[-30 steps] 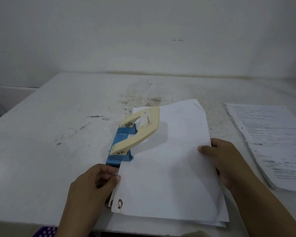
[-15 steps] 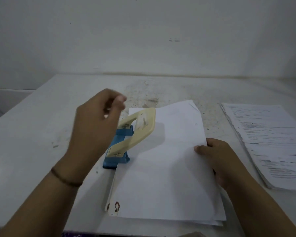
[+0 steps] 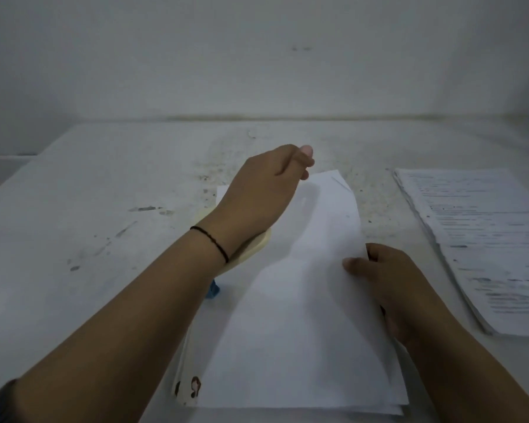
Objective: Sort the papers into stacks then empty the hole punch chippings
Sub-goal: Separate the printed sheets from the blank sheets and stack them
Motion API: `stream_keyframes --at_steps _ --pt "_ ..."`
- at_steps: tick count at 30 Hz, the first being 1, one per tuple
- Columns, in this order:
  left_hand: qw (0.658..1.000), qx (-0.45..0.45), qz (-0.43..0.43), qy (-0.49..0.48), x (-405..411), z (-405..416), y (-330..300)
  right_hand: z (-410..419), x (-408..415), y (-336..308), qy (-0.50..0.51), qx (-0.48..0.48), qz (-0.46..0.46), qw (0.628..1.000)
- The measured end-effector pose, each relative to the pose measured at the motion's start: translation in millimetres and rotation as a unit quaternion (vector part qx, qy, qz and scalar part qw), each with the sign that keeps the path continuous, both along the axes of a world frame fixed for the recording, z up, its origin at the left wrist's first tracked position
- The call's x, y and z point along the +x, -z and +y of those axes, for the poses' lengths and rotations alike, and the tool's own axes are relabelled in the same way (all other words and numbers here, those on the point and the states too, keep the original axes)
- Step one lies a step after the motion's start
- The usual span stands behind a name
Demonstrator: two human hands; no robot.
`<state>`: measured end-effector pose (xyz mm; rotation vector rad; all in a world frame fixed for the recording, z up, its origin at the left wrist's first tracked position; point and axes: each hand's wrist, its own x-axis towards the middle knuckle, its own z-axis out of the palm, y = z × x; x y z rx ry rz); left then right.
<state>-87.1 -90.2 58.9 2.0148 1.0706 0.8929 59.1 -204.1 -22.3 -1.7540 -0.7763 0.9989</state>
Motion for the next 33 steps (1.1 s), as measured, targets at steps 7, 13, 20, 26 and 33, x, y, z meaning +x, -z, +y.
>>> stream_keyframes --at_steps 7,13,20,26,33 --pt "0.987 0.088 0.130 0.026 9.9 -1.3 16.8 -2.3 -0.1 5.0 -0.003 -0.004 -0.010 1.000" --pt "0.978 0.124 0.167 0.025 12.3 1.0 26.1 -1.2 2.8 8.8 -0.003 -0.015 0.004 1.000" --pt "0.914 0.240 0.326 0.007 19.8 -9.2 61.6 0.1 6.9 10.3 -0.008 -0.030 0.011 0.999" --pt "0.897 0.260 0.358 -0.013 23.6 -5.4 72.6 2.7 5.8 8.3 -0.001 -0.040 0.024 0.999" --pt "0.913 0.230 0.338 -0.003 24.1 -4.3 61.8 4.8 -1.2 4.4 -0.022 -0.031 -0.008 0.999"
